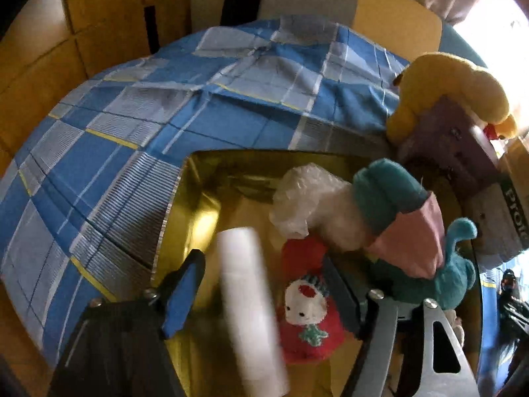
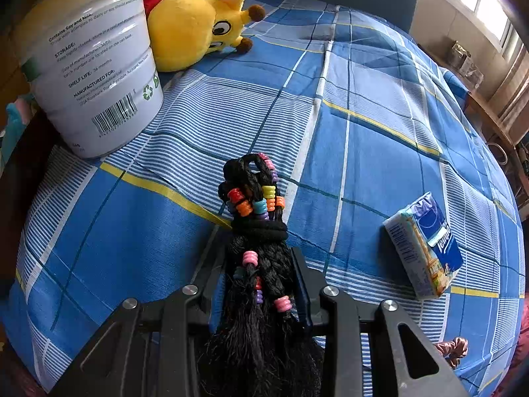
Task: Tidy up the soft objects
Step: 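Carry the white sponge into the gold tray and open left gripper while right holds the hair extension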
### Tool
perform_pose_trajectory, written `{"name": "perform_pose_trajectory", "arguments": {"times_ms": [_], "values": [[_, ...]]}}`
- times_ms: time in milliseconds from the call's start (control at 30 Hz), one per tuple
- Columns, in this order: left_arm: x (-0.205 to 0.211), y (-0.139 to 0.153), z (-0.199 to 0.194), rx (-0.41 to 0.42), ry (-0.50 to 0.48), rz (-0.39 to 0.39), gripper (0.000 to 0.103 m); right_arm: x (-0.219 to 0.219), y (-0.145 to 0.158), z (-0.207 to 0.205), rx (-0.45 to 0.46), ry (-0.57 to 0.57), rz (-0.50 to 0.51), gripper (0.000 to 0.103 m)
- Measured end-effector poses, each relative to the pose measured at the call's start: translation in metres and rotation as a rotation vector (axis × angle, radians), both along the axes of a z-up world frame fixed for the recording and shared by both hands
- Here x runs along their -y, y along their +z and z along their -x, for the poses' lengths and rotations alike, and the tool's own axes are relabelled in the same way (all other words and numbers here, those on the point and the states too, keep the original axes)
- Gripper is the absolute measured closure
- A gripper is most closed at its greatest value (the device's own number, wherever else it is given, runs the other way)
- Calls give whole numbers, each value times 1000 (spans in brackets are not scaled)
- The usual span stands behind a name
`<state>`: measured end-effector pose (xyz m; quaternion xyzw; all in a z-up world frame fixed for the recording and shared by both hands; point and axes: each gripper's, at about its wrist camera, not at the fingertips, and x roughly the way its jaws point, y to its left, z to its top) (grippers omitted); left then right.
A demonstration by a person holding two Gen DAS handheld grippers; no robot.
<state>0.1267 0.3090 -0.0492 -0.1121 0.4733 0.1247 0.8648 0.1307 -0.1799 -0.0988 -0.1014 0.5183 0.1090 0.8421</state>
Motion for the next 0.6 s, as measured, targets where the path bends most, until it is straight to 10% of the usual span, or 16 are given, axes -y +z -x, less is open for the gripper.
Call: {"name": "perform_pose_trajectory", "arguments": {"times_ms": [600], "values": [[96,50,110,222,-124,-127,28,5,0,-1,4,-9,-11,69]]}}
